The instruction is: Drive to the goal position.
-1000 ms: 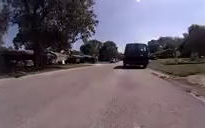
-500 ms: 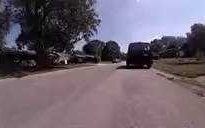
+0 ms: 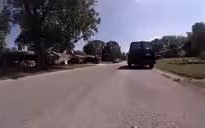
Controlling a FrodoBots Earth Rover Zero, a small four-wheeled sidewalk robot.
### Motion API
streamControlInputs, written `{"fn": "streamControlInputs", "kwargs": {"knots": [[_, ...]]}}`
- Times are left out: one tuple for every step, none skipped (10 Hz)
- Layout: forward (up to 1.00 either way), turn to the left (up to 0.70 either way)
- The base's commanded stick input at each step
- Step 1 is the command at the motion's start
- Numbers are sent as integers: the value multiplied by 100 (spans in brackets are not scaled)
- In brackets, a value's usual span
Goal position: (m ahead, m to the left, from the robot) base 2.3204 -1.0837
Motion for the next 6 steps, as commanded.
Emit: {"fn": "streamControlInputs", "kwargs": {"knots": [[50,0],[50,0],[50,0],[50,0],[50,0],[50,0]]}}
